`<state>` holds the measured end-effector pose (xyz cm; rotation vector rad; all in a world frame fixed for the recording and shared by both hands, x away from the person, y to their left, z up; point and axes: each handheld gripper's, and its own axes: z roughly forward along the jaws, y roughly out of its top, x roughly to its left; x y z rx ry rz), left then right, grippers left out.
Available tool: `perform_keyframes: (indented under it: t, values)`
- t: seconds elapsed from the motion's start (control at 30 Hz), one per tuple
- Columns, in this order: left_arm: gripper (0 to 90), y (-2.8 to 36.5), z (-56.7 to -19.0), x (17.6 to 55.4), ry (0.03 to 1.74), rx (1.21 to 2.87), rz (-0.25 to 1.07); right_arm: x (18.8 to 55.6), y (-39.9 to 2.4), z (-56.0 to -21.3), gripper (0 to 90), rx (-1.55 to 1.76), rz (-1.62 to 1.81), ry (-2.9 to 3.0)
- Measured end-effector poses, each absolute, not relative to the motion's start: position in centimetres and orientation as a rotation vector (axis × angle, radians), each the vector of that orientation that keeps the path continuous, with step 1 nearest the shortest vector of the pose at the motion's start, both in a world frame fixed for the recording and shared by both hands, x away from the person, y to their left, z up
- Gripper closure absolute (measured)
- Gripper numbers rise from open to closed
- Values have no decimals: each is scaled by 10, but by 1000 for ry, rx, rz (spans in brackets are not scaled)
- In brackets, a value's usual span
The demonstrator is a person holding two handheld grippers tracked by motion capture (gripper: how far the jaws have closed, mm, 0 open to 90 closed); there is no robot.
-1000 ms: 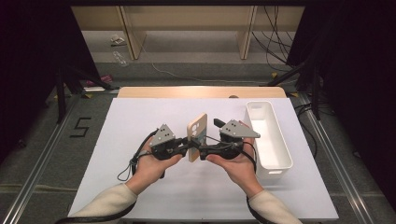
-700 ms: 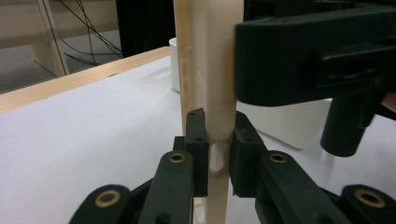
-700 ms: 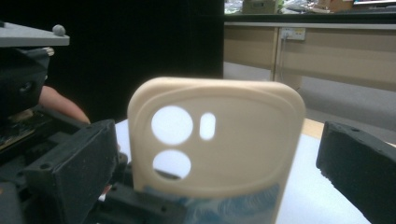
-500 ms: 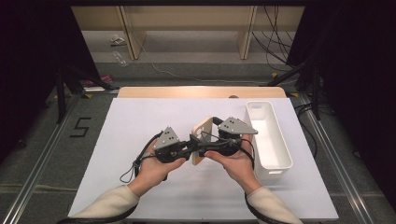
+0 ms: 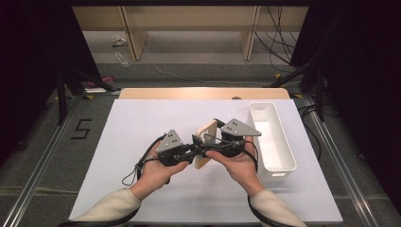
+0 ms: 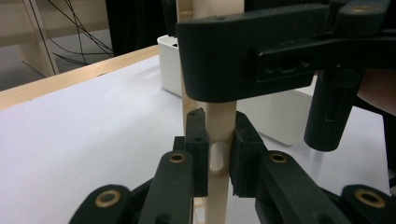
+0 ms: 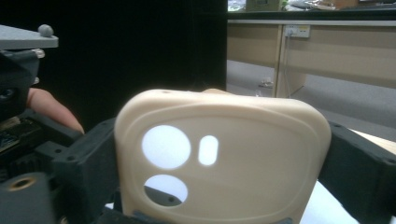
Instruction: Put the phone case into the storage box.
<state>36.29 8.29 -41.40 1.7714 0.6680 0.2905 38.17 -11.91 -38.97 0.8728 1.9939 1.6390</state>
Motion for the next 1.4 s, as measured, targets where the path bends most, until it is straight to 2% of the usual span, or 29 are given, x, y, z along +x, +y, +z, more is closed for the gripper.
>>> perform_keyframes:
  t: [0.5, 0.6, 0.7, 0.8, 1.07, 1.17, 1.23, 1.4]
  values:
    - [785, 83, -414, 363, 664, 1771, 295, 379, -117, -387, 116, 888, 1620, 1980]
    - [761, 84, -413, 362, 664, 1782, 295, 379, -117, -387, 118, 900, 1625, 1974]
    - [699, 85, -413, 360, 645, 1799, 288, 379, -119, -385, 118, 909, 1629, 1963]
    - [595, 90, -411, 359, 641, 1815, 278, 380, -122, -383, 118, 914, 1629, 1950]
    - [151, 102, -411, 353, 632, 1927, 317, 382, -128, -380, 118, 922, 1626, 1928]
    - [41, 109, -413, 351, 646, 1957, 371, 382, -130, -379, 118, 928, 1625, 1919]
    - [0, 111, -413, 351, 650, 1961, 380, 382, -131, -378, 118, 930, 1626, 1913]
    - [0, 123, -414, 349, 674, 1959, 414, 382, -133, -375, 117, 926, 1621, 1908]
